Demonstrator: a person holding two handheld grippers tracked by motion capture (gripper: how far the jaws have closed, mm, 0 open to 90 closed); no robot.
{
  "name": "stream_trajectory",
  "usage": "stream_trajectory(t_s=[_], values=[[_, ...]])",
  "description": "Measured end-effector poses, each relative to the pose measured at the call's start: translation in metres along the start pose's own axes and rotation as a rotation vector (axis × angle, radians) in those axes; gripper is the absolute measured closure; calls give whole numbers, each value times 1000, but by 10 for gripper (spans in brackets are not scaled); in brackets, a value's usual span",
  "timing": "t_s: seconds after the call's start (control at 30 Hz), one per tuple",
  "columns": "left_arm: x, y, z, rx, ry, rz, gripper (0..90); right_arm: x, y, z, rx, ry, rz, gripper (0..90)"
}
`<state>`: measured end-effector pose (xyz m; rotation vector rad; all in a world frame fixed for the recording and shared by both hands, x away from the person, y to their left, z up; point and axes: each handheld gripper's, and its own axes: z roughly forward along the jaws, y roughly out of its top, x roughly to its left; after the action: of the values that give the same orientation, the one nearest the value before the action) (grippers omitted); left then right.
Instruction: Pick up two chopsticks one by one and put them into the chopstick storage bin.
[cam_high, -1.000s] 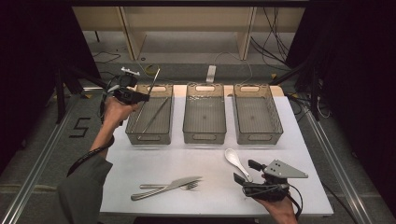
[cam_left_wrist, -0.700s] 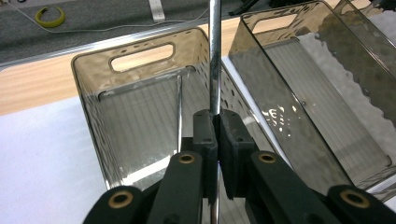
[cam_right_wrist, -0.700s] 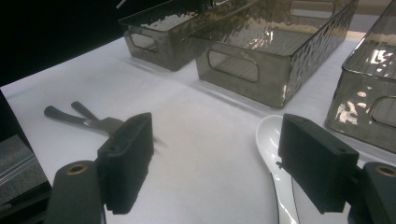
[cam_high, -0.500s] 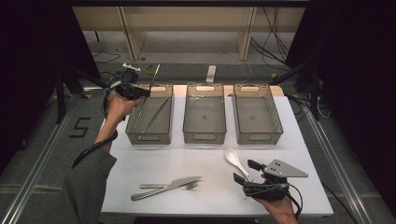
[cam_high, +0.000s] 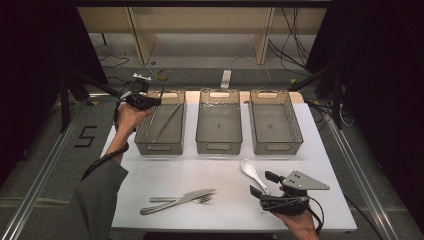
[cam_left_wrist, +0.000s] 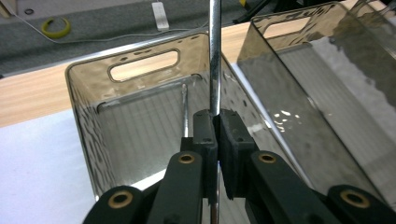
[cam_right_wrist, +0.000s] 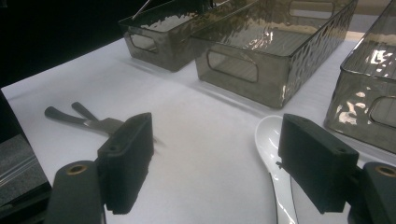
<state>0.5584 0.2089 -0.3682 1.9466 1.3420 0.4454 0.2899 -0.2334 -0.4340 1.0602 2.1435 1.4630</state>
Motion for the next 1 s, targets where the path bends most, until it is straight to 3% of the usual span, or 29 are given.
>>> stream_trajectory(t_s=[0.57,0.77,0.83,0.93,1.0], values=[[1,-23,19,23,13,25,847,1,0,0,1,1,-5,275],[0,-23,20,28,13,6,831,1,0,0,1,-2,-4,275],[0,-20,18,20,15,0,758,0,0,1,1,-3,-2,275],[0,-17,12,11,12,-10,741,1,0,0,-3,-4,-4,275],[-1,-16,8,14,-2,-19,679,1,0,-1,-4,-5,0,275]])
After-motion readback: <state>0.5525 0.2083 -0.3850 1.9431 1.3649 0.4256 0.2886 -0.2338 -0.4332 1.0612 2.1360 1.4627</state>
